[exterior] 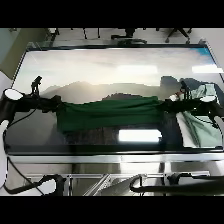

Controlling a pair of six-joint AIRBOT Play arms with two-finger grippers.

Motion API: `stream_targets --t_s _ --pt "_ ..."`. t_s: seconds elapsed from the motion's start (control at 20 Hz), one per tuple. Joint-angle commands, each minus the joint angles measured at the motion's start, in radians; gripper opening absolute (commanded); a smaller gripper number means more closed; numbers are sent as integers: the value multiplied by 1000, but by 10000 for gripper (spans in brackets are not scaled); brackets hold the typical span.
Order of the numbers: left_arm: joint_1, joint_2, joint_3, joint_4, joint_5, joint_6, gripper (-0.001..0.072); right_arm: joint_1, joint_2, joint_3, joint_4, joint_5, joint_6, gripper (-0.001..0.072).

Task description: Fold the shirts.

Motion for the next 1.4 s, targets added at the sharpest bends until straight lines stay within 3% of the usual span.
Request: stream_targets --t_s 0.0,0.05,0.1,0.15,0.2,0.25,0.3,0.65,0.85,0.9,0.95,1.0,1.05,1.15,1.2,1.35 --pt "-10 -194 131 -30 23 16 21 10 -146 61 33 -56 -53 25" --pt "-16 -230 162 -31 3 16 22 10 -159 69 32 -56 -53 49" --pt "-23 -267 201 -30 -32 16 23 9 -159 81 32 -54 -67 193" --pt "-31 -294 238 -31 -68 16 121 -1 -153 100 29 -42 -76 274" --pt "-38 -317 276 -30 -103 16 432 -14 -142 125 22 -24 -75 330" --pt "-43 -336 314 -30 -142 16 670 -25 -132 148 14 -10 -74 438" --pt "-43 -348 346 -29 -174 16 672 -31 -126 164 5 -10 -74 508" --pt "-41 -353 502 -29 -304 -12 672 -30 -212 175 -24 51 -59 510" --pt "-61 -353 562 -111 -358 -29 671 -2 -257 175 -17 55 -60 474" --pt "-73 -353 564 -135 -352 -26 671 7 -266 175 -13 53 -61 306" --pt "-94 -354 563 -149 -339 -15 671 17 -271 175 -8 49 -71 215" --pt "-119 -354 557 -152 -318 -11 670 28 -276 175 -5 46 -72 170" --pt "-144 -354 547 -153 -298 -11 614 36 -277 175 5 46 -76 19" --pt "-211 -354 512 -152 -251 -4 159 40 -269 181 41 52 -78 15" --pt "-244 -354 487 -151 -217 10 14 37 -255 187 44 57 -78 15" --pt "-352 -354 386 -152 -49 12 18 20 -190 200 40 73 -57 14"
